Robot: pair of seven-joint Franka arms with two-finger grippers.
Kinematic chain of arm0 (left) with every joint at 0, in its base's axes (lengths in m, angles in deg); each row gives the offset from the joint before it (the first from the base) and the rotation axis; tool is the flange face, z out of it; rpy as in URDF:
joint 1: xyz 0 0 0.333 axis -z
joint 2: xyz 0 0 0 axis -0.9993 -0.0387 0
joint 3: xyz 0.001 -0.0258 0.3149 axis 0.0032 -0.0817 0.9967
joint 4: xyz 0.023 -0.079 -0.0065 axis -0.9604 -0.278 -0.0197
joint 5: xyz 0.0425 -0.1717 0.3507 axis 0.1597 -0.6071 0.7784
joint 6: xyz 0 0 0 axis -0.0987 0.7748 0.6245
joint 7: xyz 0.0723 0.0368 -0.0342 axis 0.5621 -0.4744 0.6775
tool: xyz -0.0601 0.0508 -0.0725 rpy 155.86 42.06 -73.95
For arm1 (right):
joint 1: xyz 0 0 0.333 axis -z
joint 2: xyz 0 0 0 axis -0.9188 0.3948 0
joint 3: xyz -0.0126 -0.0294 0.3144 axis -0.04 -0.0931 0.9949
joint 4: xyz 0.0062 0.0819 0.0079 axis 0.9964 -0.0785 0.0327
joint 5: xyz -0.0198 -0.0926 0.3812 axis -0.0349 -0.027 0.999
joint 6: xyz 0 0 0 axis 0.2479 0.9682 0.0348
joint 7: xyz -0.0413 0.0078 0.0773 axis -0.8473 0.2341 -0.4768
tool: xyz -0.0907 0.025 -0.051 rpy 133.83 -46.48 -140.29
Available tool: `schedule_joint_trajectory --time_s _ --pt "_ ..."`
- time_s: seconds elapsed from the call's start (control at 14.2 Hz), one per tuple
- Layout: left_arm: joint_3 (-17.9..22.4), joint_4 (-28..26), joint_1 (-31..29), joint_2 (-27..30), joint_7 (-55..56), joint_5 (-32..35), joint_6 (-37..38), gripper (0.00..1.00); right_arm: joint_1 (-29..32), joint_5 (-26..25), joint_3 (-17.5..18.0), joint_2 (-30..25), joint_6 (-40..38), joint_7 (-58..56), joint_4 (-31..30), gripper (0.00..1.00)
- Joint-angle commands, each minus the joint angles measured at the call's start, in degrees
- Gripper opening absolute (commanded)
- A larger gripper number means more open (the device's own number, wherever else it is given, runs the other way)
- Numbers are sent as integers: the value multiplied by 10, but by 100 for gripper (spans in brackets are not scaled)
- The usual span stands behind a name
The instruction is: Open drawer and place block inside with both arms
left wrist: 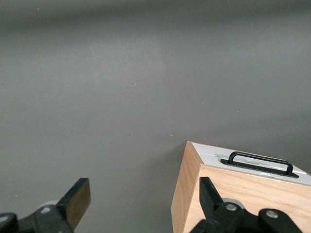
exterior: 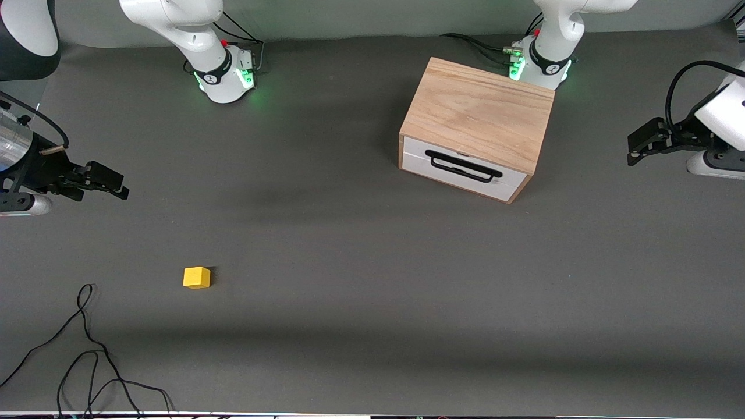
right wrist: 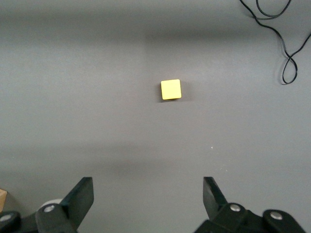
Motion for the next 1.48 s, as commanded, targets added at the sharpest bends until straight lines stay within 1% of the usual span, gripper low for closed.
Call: schedule_joint_trajectory --time_s 0.0,0.64,0.92,1.27,1.41 --pt "-1 -9 0 9 7 1 0 100 -1 -24 2 5 -11 -7 14 100" --pt "-1 -9 -1 8 7 1 -1 100 -5 -35 4 12 -9 -6 16 100" --pt "0 -9 -1 8 7 1 0 100 -2 -37 0 12 5 -4 0 100" --pt "0 -9 -1 8 7 1 -1 100 1 -34 -1 41 14 -9 6 100" --pt "-1 -9 0 8 7 1 -1 100 3 -32 -1 60 17 -19 12 100"
